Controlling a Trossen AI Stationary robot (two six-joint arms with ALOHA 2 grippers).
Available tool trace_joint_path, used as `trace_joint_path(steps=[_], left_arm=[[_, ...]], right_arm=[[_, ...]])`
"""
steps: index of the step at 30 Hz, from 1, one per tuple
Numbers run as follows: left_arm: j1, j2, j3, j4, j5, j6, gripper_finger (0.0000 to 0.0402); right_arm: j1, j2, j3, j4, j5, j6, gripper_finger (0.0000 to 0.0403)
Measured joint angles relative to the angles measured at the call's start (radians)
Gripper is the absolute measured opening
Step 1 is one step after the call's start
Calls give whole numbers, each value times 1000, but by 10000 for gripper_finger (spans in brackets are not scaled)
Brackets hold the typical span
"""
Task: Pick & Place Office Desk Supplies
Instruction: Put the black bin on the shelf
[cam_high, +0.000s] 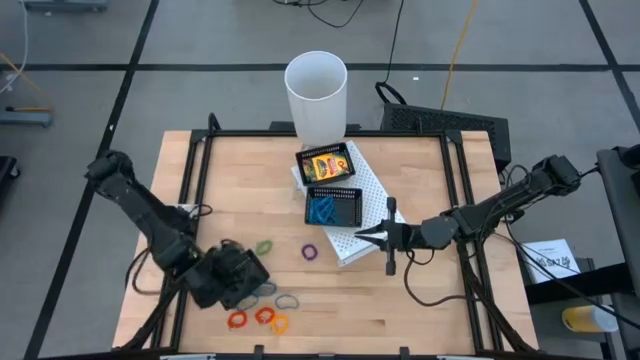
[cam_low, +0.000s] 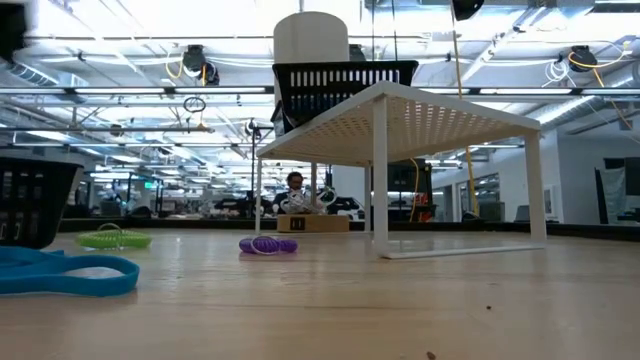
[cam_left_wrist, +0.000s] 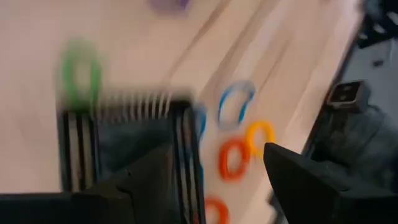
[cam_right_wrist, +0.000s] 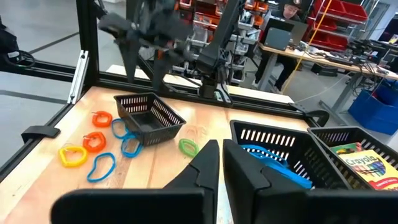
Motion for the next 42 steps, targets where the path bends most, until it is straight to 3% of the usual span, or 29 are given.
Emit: trace_joint_path(steps=[7,10,13,20,26,30,33,38,42], left_arm=[[-209,26,-187,4,167,-751,259],[-248,27,-219,-4,165,-922,259],[-281,27,-219,-4,100,-975,259],[-262,27,-219,-3,92,-913,259],[-219,27,-181,38,-51,-624,259],[-199,37,-147,147,-105,-334,259],[-190,97,-147,214,-37,-211,259],[-177,224,-148,192,167,-246,259],[-177,281,-148,195,169,-281,259]], right_arm=[[-1,0,0,-1,2,-26,24],[-1,0,0,0,3,-33,23],[-1,0,0,-1,3,-48,24],[-1,0,0,-5,3,-52,23],[-1,0,-1,-6,3,-52,24],[-1,0,-1,-6,3,-52,23],[-1,0,-1,-6,4,-51,25],[-1,0,-1,-5,4,-53,21],[-1,0,-1,1,4,-68,21]])
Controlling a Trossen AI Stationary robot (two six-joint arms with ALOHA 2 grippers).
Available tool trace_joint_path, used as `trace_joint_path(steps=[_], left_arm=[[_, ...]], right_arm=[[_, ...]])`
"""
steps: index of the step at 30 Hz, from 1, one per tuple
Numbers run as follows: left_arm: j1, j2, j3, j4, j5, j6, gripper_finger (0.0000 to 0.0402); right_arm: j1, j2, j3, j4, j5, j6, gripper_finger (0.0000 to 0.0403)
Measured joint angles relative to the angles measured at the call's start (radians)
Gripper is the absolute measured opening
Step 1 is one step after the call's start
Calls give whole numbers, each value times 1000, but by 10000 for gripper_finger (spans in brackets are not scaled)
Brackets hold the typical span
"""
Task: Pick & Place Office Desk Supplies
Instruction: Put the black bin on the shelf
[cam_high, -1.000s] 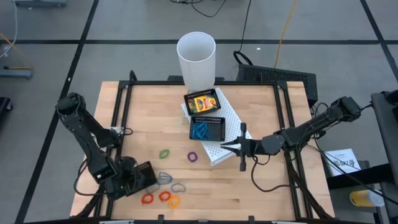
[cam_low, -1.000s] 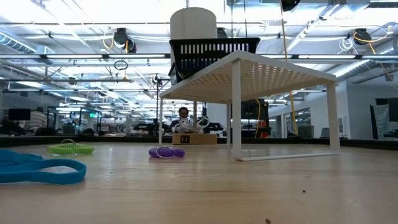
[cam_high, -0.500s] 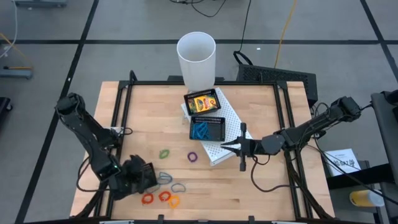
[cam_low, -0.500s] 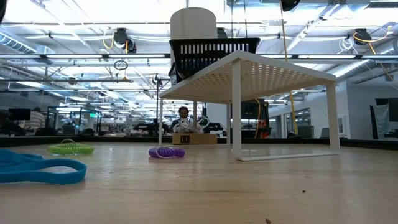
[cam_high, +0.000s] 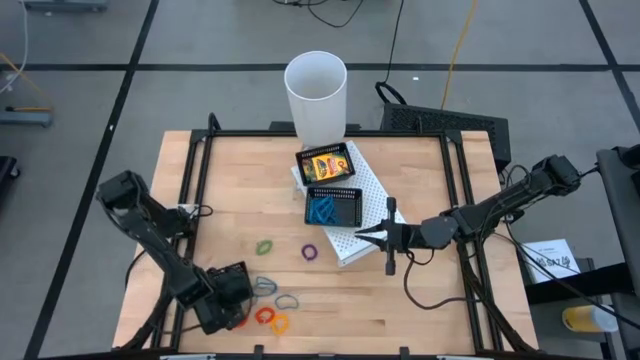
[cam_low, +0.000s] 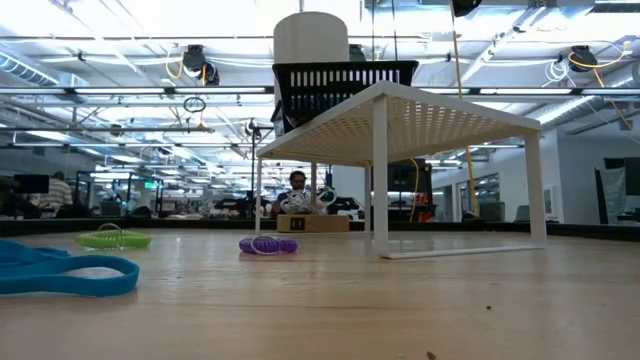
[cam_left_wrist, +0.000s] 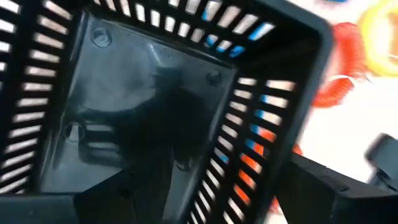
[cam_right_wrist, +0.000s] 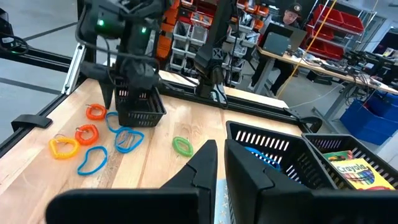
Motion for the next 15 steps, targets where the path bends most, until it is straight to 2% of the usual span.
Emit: trace_joint_path(steps=[6,10,15], left_arm=[[16,39,0,51,8,50,240],[27,41,0,74,3,110,180],[52,41,0,72,-3,113,93]], right_arm=[[0,0,0,1,0,-2,20],[0,0,0,1,0,-6,20],[0,0,0,1,0,-6,20]])
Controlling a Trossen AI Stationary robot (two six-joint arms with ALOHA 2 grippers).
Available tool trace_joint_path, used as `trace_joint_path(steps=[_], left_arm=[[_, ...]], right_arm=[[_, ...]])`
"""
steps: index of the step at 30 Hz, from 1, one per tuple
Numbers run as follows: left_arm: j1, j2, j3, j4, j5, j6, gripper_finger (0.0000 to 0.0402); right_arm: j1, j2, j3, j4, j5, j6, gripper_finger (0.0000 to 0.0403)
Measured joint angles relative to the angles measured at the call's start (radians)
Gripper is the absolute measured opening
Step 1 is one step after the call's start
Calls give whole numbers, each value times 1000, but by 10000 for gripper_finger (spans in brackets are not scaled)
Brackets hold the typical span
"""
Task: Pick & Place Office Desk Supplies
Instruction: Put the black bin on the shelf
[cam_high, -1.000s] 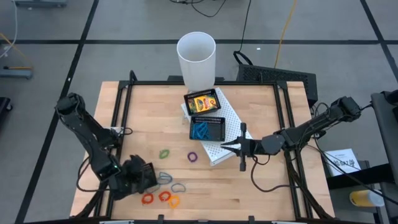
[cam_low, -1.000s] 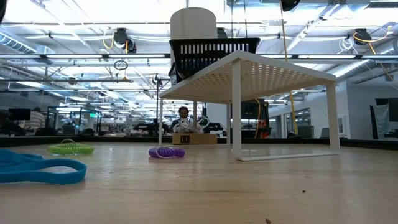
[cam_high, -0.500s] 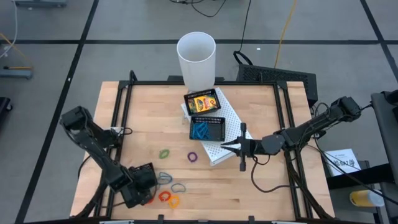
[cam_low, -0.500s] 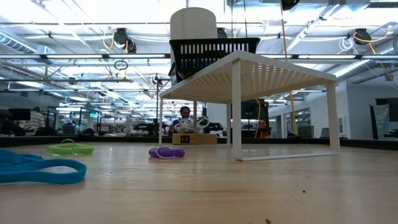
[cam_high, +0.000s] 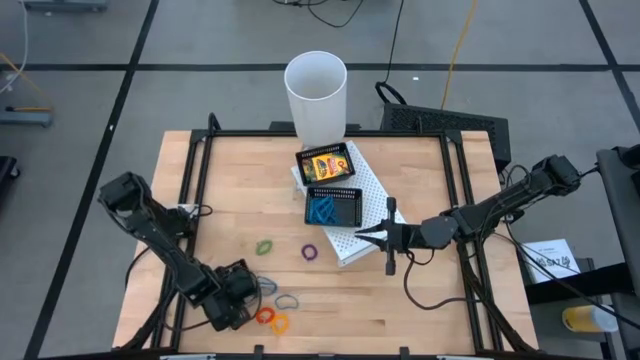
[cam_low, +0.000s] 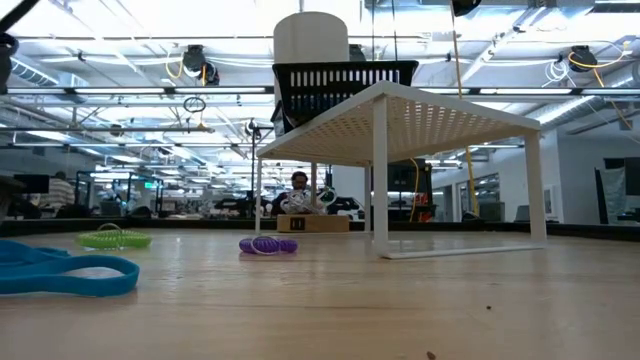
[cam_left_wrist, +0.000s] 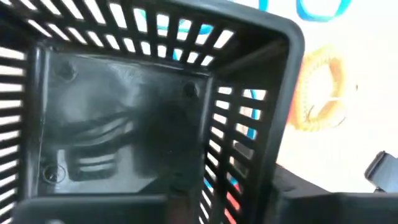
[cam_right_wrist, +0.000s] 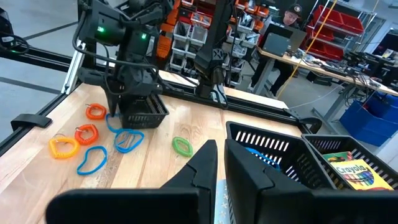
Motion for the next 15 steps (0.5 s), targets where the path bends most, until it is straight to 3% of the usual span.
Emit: trace_joint_path(steps=[6,15], left_arm=[[57,-50,17,-18,115,37,11],[153,-119,247,-208,-42,307,5]], right_arm=[[0,0,0,0,0,-5,20],[13,-54,0,-50,0,-5,20]])
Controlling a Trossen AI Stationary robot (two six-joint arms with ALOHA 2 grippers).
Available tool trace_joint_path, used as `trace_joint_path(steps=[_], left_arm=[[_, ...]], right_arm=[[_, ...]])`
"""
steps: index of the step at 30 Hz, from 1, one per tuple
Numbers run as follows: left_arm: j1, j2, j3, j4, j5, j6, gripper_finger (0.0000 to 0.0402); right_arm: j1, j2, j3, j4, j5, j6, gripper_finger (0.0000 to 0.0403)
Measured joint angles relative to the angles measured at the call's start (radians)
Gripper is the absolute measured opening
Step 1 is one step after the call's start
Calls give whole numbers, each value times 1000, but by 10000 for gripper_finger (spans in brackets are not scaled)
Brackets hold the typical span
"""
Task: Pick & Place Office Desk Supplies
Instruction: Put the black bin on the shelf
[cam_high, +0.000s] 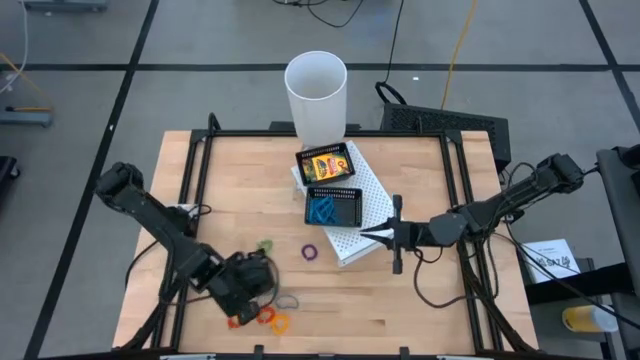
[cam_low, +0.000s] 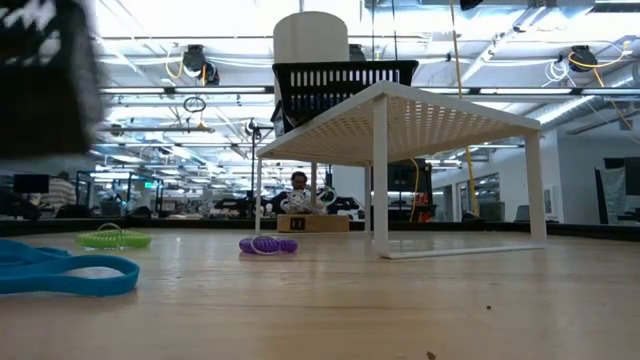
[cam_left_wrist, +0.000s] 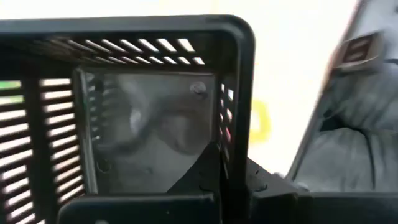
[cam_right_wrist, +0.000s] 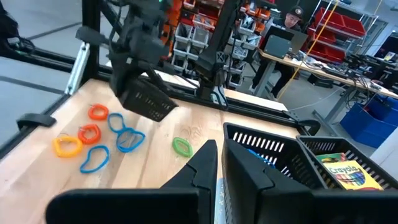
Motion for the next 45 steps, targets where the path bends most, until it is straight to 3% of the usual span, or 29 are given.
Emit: trace_joint_path(steps=[9,15,21,29,33,36,45], left_arm=[[221,128,325,-14,-1,622,3],[350,250,487,-43,45,837,3],[397,330,561,-31,87,954,2],[437,392,569,64,106,1011,3],[458,396,569,97,101,1013,7],[474,396,569,133,96,1019,8],[498,397,569,204,95,1021,22]], right_arm=[[1,-71,0,-66,0,29,18],[1,-72,0,-64,3,28,18],[1,-77,0,-64,2,28,18],[1,-119,0,-67,-6,27,18],[16,-146,0,-116,-122,-27,18],[41,-152,0,-114,-136,-3,21],[74,-128,0,-115,-133,34,101]])
